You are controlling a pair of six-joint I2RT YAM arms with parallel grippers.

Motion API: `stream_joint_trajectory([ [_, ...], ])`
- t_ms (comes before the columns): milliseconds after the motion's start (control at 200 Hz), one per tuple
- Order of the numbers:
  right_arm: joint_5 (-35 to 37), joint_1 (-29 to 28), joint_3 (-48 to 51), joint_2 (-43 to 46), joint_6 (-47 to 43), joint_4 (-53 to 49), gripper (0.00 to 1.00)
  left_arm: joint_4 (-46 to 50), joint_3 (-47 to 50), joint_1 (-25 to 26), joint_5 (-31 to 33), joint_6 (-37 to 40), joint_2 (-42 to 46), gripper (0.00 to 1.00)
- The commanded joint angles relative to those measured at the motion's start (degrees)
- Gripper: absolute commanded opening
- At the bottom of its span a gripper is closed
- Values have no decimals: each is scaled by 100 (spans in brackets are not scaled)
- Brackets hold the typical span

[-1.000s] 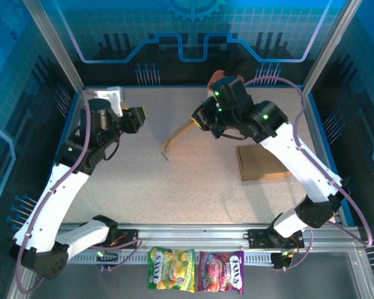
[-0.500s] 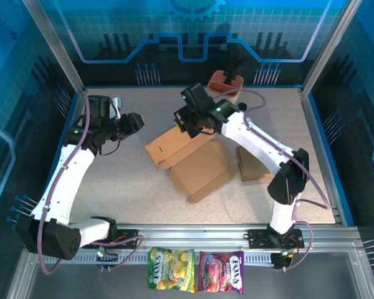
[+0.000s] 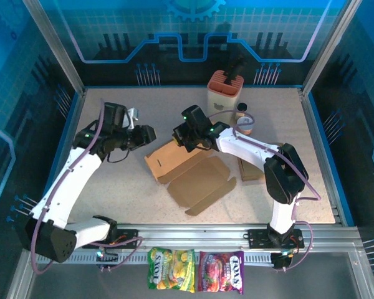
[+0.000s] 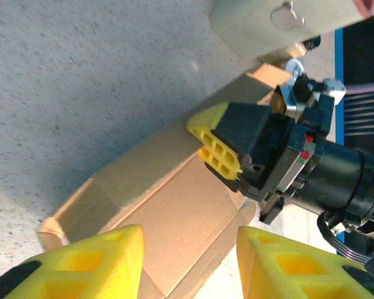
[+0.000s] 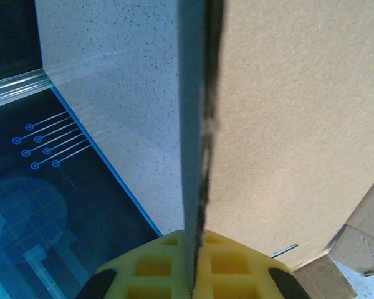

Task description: Fold the paper box

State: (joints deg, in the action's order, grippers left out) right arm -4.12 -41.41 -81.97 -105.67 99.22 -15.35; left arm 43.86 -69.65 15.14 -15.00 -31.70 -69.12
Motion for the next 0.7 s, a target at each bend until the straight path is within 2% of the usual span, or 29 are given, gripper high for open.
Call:
stream_joint_trajectory([
  [0, -61, 104, 155, 267, 29, 458, 0, 115, 133, 95, 163, -273, -180, 44],
  [390, -185, 142, 227, 357, 113, 573, 0, -390, 708, 90, 159, -782, -414, 46],
  [695, -265, 133, 201, 367, 174, 643, 0, -983, 783, 101, 45, -1018, -741, 47],
])
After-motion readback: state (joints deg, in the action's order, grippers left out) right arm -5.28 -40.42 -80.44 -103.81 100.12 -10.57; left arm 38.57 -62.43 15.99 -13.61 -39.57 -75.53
